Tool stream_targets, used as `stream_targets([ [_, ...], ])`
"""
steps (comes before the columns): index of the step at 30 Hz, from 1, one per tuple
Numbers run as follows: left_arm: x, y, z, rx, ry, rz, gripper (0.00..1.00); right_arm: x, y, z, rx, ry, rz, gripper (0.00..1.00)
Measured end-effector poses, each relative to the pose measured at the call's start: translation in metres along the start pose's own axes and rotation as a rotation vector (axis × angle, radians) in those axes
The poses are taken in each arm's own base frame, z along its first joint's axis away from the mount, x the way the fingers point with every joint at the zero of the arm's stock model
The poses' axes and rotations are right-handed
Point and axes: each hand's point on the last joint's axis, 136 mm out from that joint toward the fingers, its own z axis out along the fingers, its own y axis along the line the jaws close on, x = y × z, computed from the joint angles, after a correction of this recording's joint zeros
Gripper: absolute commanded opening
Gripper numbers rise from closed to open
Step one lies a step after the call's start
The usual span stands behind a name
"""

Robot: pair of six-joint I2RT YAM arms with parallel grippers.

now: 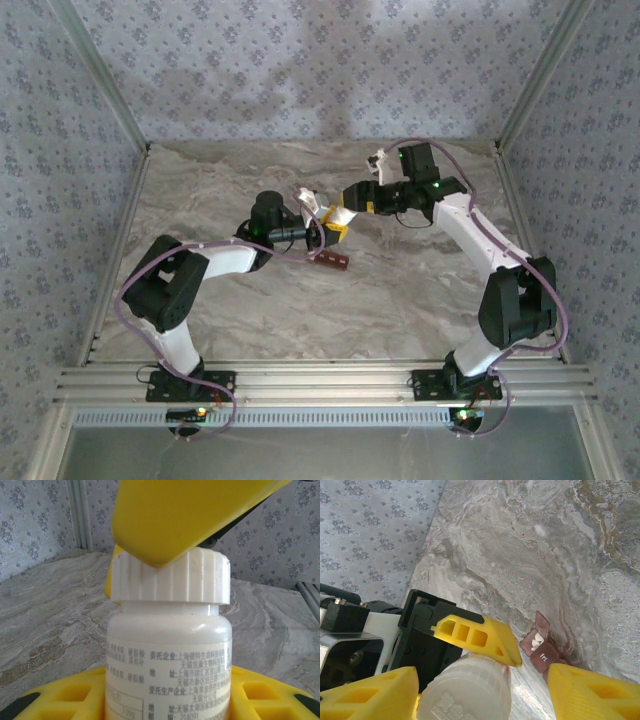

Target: Sort the pills into containers

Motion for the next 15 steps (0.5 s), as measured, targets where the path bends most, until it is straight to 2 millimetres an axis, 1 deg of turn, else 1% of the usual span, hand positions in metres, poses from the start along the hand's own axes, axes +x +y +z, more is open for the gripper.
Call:
stream_targets([
  [4,0.0000,0.0002,0.0001,0.000,0.001,-0.001,0.00,0.0014,0.0005,0.0021,-0.002,0.006,0.000,0.63],
  [6,0.0008,0.0001,0.0002,0.000,0.004,-0.005,0.00,0.0022,0.0010,0.0032,-0.003,0.009,-0.001,0.62],
  [11,0.0032,0.0002,0.0002,-0.001,0.014,-0.017,0.00,0.0036,0.0013,0.0054,-0.005,0.015,-0.003,0.54],
  [13,0.0038,0.0002,0.0002,-0.001,0.016,-0.019,0.00,0.0038,0.0018,0.0056,-0.006,0.016,-0.004,0.49],
  [15,0.0043,0.0002,0.0002,-0.001,0.018,-0.024,0.00,0.0045,0.0032,0.0062,-0.011,0.019,-0.005,0.49],
])
